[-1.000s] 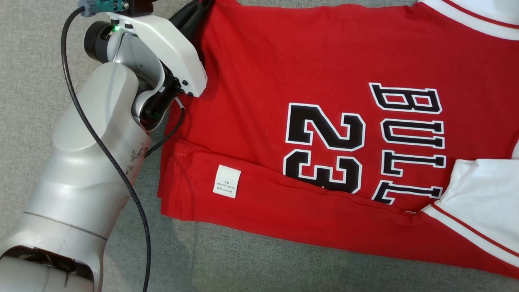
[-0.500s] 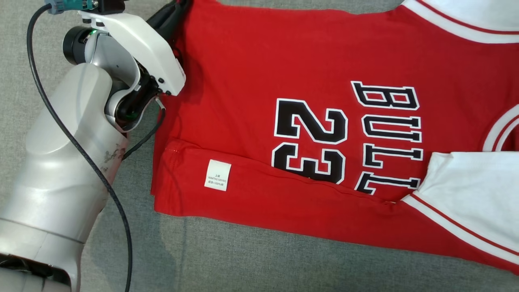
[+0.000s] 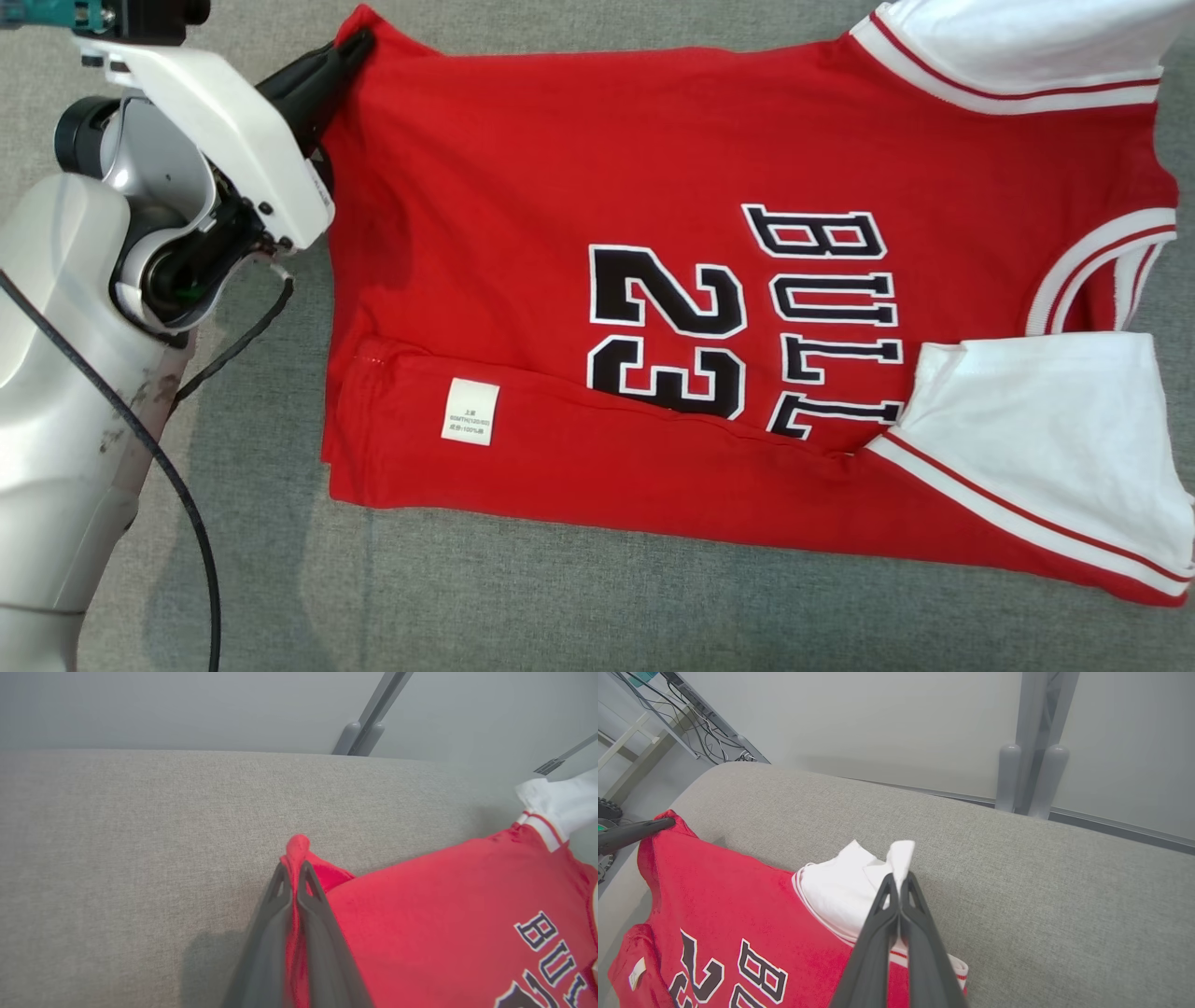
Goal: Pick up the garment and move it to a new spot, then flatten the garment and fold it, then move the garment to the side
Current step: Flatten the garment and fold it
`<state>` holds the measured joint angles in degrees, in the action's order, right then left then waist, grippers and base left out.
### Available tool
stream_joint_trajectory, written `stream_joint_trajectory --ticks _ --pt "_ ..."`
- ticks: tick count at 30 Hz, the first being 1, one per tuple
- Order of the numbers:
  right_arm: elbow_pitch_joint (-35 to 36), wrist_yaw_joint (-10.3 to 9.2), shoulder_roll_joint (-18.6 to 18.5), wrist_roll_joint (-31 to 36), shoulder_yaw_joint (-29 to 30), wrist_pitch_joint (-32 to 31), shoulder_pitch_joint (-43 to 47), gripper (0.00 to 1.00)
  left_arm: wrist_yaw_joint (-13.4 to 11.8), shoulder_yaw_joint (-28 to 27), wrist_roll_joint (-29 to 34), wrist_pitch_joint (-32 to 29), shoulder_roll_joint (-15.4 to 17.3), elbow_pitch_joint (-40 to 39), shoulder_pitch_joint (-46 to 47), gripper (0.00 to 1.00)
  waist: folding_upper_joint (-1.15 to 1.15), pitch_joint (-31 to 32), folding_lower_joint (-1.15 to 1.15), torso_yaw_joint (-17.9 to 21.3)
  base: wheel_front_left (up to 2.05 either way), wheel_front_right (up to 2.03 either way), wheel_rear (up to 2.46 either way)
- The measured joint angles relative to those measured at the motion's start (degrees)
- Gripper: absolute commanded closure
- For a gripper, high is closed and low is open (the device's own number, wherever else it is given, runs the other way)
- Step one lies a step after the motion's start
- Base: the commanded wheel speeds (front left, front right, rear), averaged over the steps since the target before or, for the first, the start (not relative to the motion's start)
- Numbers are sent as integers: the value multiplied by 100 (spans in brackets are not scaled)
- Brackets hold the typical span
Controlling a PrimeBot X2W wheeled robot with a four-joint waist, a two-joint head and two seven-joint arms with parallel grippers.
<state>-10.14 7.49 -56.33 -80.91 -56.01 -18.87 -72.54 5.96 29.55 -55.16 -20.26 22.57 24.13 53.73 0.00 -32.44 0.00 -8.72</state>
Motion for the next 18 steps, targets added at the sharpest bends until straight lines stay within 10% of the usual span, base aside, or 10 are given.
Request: stream_joint_trajectory --ticks 18 --pt "2103 0 -1244 -633 -181 1523 1976 100 -286 -625 -1169 -378 779 -1838 -1950 100 0 420 0 431 0 0 0"
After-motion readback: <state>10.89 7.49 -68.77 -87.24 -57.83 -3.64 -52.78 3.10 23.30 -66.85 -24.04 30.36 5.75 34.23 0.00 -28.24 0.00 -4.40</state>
